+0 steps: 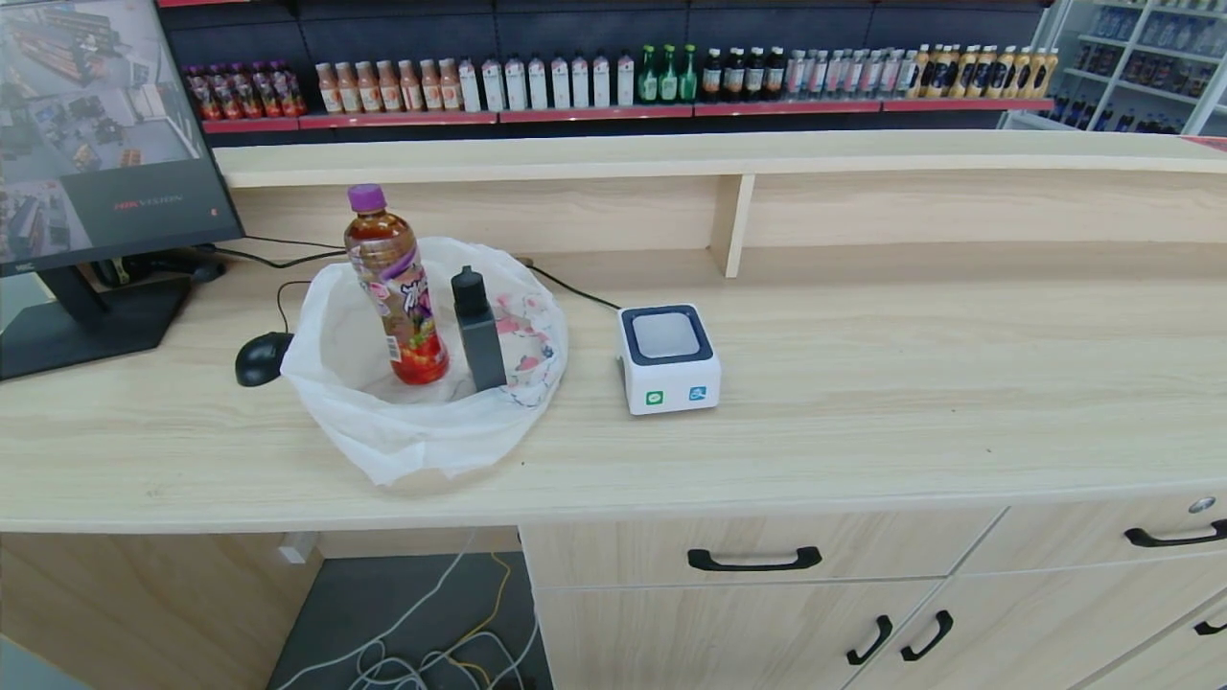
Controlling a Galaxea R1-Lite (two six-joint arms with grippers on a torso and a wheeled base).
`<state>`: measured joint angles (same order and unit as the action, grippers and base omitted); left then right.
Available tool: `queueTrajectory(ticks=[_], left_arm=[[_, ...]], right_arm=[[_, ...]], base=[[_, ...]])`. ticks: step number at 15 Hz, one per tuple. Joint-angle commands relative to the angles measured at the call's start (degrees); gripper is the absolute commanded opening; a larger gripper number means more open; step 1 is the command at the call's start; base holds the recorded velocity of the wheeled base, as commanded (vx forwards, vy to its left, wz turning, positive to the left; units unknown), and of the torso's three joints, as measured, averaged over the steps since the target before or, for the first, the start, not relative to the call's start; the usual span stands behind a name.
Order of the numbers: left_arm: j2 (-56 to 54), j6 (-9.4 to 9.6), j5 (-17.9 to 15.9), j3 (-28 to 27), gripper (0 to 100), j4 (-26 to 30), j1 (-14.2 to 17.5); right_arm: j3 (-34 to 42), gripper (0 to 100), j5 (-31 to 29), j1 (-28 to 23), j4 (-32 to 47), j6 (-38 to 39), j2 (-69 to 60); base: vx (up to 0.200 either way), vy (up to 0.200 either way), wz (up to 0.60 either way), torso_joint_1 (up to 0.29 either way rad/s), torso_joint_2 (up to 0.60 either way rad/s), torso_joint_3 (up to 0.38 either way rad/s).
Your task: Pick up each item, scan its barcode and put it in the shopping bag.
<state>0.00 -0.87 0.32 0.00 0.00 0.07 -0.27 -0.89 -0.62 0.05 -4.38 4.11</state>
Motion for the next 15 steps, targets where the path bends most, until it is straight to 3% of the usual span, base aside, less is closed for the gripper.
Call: queueTrajectory(ticks=[1,15], left_arm=[[0.0,-0.01,0.0,0.0,100,0.0,0.0],[0.0,-0.10,0.0,0.0,100,0.0,0.0]], right_arm=[[0.1,100,0.1,-0.2,0.0,0.9,-3.6],[0.2,100,-0.2,0.2,0.1,4.1,-4.1]], base=[[0.000,0.000,0.00,0.000,0.00,0.000],[0.000,0.000,0.00,0.000,0.00,0.000]])
